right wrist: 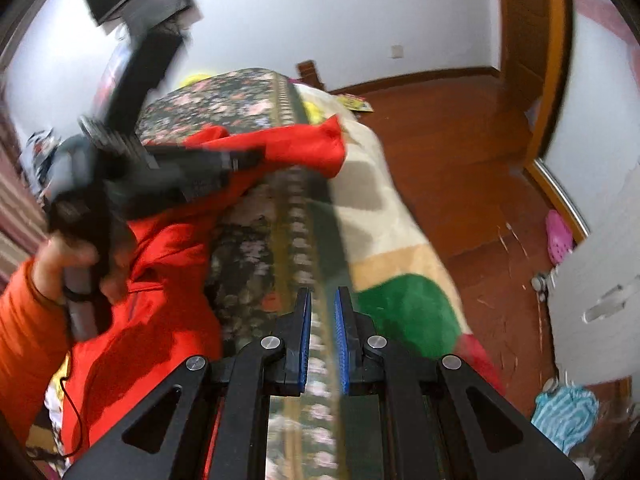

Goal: Fold large clothes

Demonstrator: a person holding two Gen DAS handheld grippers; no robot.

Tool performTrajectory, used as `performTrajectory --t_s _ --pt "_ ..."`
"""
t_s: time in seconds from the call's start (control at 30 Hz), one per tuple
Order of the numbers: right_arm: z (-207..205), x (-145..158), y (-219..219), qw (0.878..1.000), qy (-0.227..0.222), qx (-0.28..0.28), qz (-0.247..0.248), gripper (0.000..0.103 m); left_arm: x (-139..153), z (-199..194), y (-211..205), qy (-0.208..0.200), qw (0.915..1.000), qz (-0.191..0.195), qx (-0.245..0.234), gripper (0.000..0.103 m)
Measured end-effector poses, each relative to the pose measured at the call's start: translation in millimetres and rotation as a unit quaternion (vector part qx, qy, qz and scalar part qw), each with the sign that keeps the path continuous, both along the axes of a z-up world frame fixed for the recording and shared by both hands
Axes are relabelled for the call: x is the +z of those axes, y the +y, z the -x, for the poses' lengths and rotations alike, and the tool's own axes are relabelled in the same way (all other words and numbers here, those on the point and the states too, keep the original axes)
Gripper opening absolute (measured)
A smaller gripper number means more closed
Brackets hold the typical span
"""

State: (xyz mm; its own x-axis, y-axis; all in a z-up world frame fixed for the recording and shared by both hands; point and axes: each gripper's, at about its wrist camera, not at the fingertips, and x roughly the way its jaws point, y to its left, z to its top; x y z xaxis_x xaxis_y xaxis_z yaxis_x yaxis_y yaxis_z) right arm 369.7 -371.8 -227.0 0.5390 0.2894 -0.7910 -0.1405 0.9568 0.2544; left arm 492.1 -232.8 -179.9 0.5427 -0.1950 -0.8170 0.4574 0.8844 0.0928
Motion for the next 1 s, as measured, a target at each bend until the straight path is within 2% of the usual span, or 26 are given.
performTrajectory --t_s 0.07,0.17,0.33,0.47,0.53,0.6,0.7,0.8,0.83,0.9,0.97,1.0 --pt "-0.6 4.8 12.4 1.0 -0.007 0.014 -0.002 0.008 35.7 6.3 19.4 -0.02 0.9989 0.042 0.011 0.005" --pt "-4.1 11.6 31.9 0.999 -0.015 0.035 -0.004 0.008 87.2 15.5 58.8 -0.061 0.9939 0.084 0.038 0.003" --pt "-11.6 28.7 76.9 0.996 -0.037 0.079 -0.004 0.008 147.8 37.2 147.5 -0.141 0.9791 0.095 0.111 0.002" --pt "-24.5 32.9 118.1 0.993 -0.04 0.114 0.001 0.008 166.6 54.6 233.5 -0.177 0.9621 0.087 0.189 0.002" --pt "-31.0 27.9 142.5 0.99 -0.037 0.136 0.02 0.008 164.3 60.9 272.5 -0.179 0.9547 0.082 0.223 0.002" --pt "-33.4 22.2 157.1 0.988 -0.032 0.146 0.037 0.008 150.6 66.2 302.2 -0.155 0.9554 0.082 0.237 0.002" --pt "-37.3 10.0 161.0 0.99 -0.015 0.133 0.035 0.008 118.5 70.4 322.3 -0.115 0.9641 0.055 0.233 0.002" --pt "-37.4 0.1 149.7 0.993 0.008 0.116 0.021 0.008 81.2 71.9 312.7 -0.067 0.9779 0.026 0.196 0.002" --pt "-36.5 -2.3 142.9 0.994 0.013 0.108 0.022 0.008 70.5 72.5 303.6 -0.052 0.982 0.021 0.181 0.005" --pt "-33.3 -5.4 131.5 0.995 0.021 0.095 0.03 0.008 55.8 74.0 289.3 -0.032 0.9873 0.02 0.154 0.014" --pt "-28.4 -5.6 121.6 0.995 0.022 0.088 0.034 0.008 44.4 72.6 264.1 -0.018 0.9917 0.021 0.125 0.044" --pt "-26.1 -5.2 115.4 0.996 0.022 0.084 0.035 0.008 41.3 74.5 250.8 -0.017 0.9933 0.022 0.112 0.052"
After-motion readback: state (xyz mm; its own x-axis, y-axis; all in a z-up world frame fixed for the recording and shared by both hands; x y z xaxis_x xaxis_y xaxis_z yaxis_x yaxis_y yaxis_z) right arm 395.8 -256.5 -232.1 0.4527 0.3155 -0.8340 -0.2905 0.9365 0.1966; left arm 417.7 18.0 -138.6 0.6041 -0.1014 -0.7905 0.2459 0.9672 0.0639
